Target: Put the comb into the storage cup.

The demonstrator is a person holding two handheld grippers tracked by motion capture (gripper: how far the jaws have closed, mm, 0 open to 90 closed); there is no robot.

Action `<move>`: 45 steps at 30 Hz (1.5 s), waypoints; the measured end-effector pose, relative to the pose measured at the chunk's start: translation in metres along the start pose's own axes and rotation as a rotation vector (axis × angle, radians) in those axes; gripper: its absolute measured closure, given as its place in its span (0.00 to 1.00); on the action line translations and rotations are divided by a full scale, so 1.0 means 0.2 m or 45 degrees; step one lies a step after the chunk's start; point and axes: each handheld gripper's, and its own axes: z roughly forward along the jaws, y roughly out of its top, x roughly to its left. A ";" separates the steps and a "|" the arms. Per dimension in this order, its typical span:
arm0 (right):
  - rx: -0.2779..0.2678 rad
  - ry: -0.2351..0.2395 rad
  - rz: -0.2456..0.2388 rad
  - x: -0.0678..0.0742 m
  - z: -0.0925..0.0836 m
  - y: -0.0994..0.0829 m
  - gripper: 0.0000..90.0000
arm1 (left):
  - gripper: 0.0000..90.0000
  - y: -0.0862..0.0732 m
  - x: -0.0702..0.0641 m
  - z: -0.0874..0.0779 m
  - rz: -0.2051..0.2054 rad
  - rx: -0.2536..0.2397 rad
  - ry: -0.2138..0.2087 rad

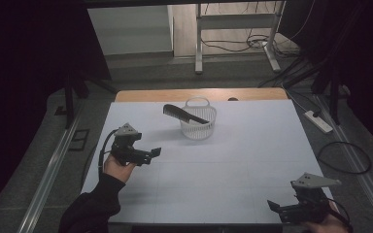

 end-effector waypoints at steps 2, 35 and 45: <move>-0.001 -0.002 0.000 0.00 0.00 0.00 0.00 | 0.00 -0.01 0.00 -0.01 -0.003 0.002 -0.003; 0.006 -0.004 -0.007 0.00 0.00 0.00 0.00 | 0.00 -0.15 -0.06 -0.15 -0.036 0.011 0.019; 0.006 -0.006 -0.006 0.00 0.00 0.00 0.00 | 0.00 -0.21 -0.06 -0.21 -0.059 0.002 0.029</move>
